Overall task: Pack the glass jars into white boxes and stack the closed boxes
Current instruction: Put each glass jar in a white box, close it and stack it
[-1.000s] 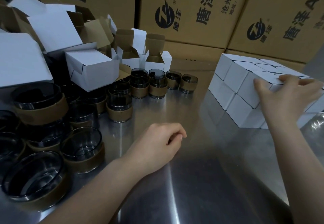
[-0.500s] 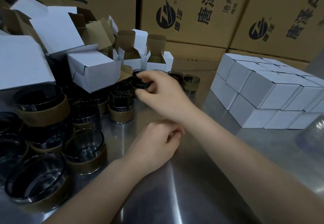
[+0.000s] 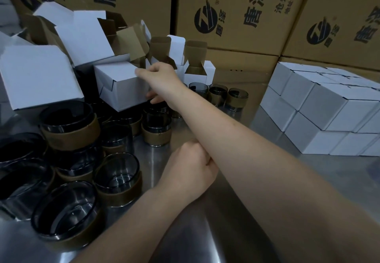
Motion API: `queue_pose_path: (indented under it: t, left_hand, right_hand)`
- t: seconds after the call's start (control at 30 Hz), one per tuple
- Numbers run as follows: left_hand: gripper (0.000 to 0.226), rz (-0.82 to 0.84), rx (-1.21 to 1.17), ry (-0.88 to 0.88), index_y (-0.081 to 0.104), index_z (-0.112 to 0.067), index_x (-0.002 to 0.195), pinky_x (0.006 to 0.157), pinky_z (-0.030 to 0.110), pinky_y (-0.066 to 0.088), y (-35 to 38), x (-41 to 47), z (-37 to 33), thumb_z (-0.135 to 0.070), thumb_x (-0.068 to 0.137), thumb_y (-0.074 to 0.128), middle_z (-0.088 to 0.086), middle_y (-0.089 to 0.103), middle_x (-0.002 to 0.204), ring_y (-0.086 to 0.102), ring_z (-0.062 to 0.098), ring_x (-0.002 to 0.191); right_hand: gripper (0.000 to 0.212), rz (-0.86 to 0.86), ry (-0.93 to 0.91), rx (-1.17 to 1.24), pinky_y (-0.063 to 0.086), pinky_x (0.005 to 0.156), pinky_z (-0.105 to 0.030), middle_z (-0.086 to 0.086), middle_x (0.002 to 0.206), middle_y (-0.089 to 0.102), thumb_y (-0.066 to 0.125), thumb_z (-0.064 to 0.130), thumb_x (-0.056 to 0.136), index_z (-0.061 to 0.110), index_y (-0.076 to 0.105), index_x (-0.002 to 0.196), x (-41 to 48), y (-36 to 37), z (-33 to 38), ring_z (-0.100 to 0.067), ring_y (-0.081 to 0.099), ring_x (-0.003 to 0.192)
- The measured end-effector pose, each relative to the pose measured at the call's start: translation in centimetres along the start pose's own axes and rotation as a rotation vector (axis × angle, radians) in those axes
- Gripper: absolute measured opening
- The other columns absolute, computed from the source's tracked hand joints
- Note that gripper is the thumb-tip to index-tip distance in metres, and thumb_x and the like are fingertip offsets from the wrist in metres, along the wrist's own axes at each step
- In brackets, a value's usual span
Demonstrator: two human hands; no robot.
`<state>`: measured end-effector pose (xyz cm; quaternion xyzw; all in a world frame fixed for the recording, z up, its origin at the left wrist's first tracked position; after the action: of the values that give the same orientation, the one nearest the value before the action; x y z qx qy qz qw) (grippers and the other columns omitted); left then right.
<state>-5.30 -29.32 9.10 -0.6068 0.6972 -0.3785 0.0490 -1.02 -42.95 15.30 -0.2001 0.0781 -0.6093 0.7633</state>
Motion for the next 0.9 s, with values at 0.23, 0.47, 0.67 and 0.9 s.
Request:
queue_pose_path:
  t: [0.23, 0.47, 0.67, 0.9]
  left_hand:
    - [0.012, -0.051, 0.069, 0.022, 0.064, -0.018, 0.084, 0.067, 0.037, 0.049, -0.4, 0.0, -0.8, -0.018, 0.091, 0.055, -0.006, 0.058, 0.078, 0.055, 0.017, 0.077]
    - [0.014, -0.083, 0.085, 0.013, 0.067, -0.023, 0.096, 0.066, 0.029, 0.046, -0.3, -0.2, -0.7, -0.019, 0.093, 0.053, -0.013, 0.062, 0.089, 0.049, 0.001, 0.062]
    - [0.014, -0.190, 0.056, 0.050, 0.067, -0.025, 0.092, 0.063, 0.027, 0.042, -0.9, -0.3, -0.9, -0.018, 0.092, 0.055, -0.014, 0.064, 0.085, 0.050, -0.006, 0.063]
    - [0.024, -0.462, 0.074, 0.165, 0.067, -0.012, 0.104, 0.081, 0.024, 0.045, -3.6, -1.1, -2.5, -0.008, 0.087, 0.051, -0.005, 0.065, 0.098, 0.058, 0.012, 0.095]
  right_hand:
    - [0.027, 0.019, 0.132, 0.063, 0.049, 0.043, -0.020, -0.010, 0.089, 0.055, 0.061, 0.020, 0.094, 0.006, 0.058, 0.116, -0.7, -2.3, -0.4, -0.019, 0.059, 0.057]
    - [0.015, 0.039, 0.110, -0.112, 0.048, 0.046, -0.023, -0.010, 0.091, 0.057, 0.058, 0.021, 0.095, 0.008, 0.059, 0.104, -2.9, -6.1, -0.1, -0.018, 0.059, 0.059]
    - [0.012, -0.014, 0.063, -0.152, 0.051, 0.050, -0.024, -0.011, 0.089, 0.061, 0.058, 0.021, 0.095, 0.010, 0.060, 0.095, -4.5, -9.7, -0.2, -0.015, 0.062, 0.059]
    - [0.012, -0.134, -0.169, -0.297, 0.058, 0.068, -0.034, -0.001, 0.090, 0.065, 0.060, 0.021, 0.095, 0.013, 0.061, 0.087, -7.6, -13.4, -0.6, -0.013, 0.065, 0.073]
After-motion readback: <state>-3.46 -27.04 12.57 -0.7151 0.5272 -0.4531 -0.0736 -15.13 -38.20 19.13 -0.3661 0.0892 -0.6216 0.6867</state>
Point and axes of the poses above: each hand's wrist, its own x-axis towards the middle knuckle, its own y-axis out of the palm, z = x × y, the point moved 8 cm from there along x, towards the middle knuckle
